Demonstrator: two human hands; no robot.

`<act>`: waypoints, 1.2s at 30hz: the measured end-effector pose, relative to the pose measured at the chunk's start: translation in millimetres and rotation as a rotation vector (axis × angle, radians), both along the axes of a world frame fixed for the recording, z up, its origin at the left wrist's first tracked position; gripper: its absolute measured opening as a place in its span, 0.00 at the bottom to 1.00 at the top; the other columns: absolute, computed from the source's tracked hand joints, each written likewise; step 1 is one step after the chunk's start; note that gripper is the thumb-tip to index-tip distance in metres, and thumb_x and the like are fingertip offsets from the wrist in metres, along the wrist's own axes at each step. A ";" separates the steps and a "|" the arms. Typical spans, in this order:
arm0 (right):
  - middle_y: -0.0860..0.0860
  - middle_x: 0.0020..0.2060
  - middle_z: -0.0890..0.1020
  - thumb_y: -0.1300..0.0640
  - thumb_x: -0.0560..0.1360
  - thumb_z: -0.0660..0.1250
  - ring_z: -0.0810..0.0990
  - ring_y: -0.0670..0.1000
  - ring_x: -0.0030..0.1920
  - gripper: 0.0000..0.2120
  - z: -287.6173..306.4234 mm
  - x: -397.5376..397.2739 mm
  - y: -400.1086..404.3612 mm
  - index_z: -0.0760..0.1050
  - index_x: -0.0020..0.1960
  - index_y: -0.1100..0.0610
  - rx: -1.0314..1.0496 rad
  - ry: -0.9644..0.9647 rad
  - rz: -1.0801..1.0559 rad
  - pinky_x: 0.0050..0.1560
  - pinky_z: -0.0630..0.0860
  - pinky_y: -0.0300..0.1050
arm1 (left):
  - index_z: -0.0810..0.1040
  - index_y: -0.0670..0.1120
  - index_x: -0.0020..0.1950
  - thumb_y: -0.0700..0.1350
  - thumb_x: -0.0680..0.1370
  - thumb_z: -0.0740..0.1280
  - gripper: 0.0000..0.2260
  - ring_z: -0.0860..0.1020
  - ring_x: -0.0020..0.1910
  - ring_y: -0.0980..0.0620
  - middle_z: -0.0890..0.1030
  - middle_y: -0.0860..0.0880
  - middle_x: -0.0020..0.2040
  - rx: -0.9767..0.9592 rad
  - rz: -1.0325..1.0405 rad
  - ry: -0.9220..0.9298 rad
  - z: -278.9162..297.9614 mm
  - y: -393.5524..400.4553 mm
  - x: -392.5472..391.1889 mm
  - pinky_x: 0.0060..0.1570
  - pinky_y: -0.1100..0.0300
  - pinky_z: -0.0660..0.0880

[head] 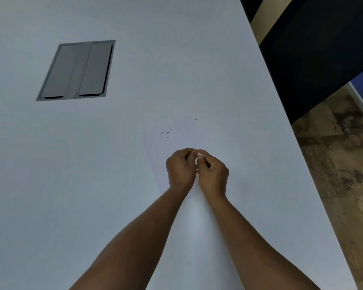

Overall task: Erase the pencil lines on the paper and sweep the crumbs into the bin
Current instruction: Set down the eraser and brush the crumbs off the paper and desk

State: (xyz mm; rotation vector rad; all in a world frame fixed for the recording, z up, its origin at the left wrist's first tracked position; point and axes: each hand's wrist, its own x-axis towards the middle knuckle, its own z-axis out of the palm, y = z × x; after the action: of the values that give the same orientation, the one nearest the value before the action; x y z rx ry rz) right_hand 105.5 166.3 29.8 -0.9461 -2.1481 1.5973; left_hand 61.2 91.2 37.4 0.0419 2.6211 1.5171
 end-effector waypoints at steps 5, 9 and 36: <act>0.48 0.50 0.85 0.58 0.79 0.67 0.84 0.47 0.44 0.11 10.5 -5.8 12.7 0.82 0.59 0.55 -0.275 0.010 -0.149 0.38 0.80 0.36 | 0.84 0.45 0.63 0.41 0.83 0.67 0.10 0.80 0.50 0.58 0.85 0.50 0.58 -0.016 -0.038 0.023 -1.1 -3.5 -10.3 0.53 0.69 0.72; 0.49 0.44 0.84 0.56 0.79 0.66 0.81 0.47 0.39 0.06 14.9 -11.7 18.2 0.82 0.51 0.52 -0.349 -0.036 -0.214 0.35 0.78 0.37 | 0.85 0.45 0.62 0.44 0.84 0.65 0.11 0.82 0.50 0.54 0.86 0.49 0.54 -0.059 -0.125 0.010 -5.1 -15.7 -17.4 0.57 0.56 0.78; 0.43 0.50 0.81 0.55 0.79 0.64 0.82 0.44 0.45 0.11 22.7 -2.0 9.0 0.82 0.56 0.44 0.017 -0.117 -0.114 0.52 0.81 0.48 | 0.81 0.51 0.62 0.49 0.83 0.67 0.10 0.78 0.45 0.57 0.81 0.56 0.49 -0.083 -0.368 -0.085 -7.1 -26.6 -17.6 0.48 0.60 0.73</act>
State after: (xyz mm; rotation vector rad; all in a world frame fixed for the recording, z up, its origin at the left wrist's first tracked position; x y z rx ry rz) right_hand 103.5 175.3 52.4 -1.1612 -2.1379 1.5017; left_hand 43.7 64.5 30.3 0.4175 2.4357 1.2567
